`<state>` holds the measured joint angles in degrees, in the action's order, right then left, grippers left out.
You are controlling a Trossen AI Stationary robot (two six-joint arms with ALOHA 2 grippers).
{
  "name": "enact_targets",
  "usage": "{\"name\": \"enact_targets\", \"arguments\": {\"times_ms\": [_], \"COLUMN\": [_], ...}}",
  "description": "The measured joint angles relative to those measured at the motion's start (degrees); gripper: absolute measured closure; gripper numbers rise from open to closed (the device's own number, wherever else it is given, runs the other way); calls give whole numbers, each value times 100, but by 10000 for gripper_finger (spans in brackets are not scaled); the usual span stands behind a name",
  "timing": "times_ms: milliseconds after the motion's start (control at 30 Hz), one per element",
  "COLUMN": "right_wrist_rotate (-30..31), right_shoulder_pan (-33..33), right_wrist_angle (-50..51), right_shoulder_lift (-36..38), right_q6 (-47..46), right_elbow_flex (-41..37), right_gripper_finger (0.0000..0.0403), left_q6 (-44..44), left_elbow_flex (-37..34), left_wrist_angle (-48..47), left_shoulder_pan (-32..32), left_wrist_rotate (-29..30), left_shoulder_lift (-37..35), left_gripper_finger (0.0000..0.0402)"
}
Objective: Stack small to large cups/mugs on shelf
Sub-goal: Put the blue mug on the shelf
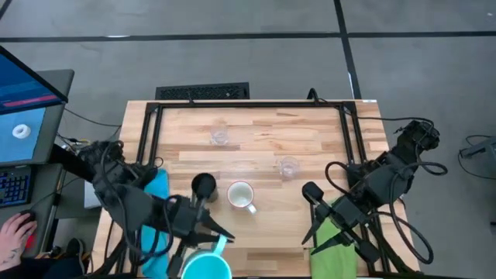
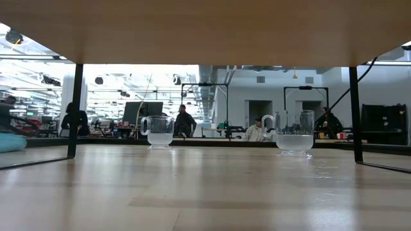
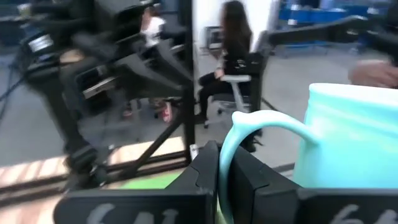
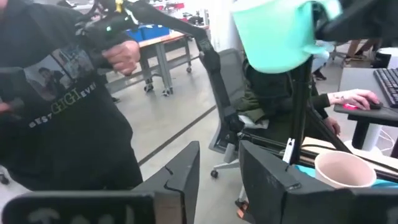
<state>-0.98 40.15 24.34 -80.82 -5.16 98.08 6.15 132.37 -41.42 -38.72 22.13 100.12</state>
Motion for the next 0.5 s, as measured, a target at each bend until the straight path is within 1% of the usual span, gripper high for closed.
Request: {"name": "enact_targets", "arguments": {"times_ms": [167,233,367,400,500], "right_wrist_rotate": [110,110,110,110,110], "right_shoulder_pan": [-1,-3,-3,-3,-3], "right_wrist_angle": [2,3,4,4,4], "right_shoulder_lift": [0,-2,-2,-2,-2], "right_q6": [-42,-43,-44,-44,-46], "right_elbow_flex": [0,0,0,0,0], "right_gripper_finger": [277,279,282,282,282], "left_q6": [669,719,782,866,1405], "left_elbow_flex": [-500,-724,-1277,-1441,-2028], "left_wrist_angle": [-134,-103,530,603,757], "left_shoulder_pan": [78,90,158,171,175], "left_wrist_rotate": [780,817,842,934,1586], "left_shoulder_lift": [5,20,-6,-11,-100], "left_gripper_finger": [400,401,401,401,401]}}
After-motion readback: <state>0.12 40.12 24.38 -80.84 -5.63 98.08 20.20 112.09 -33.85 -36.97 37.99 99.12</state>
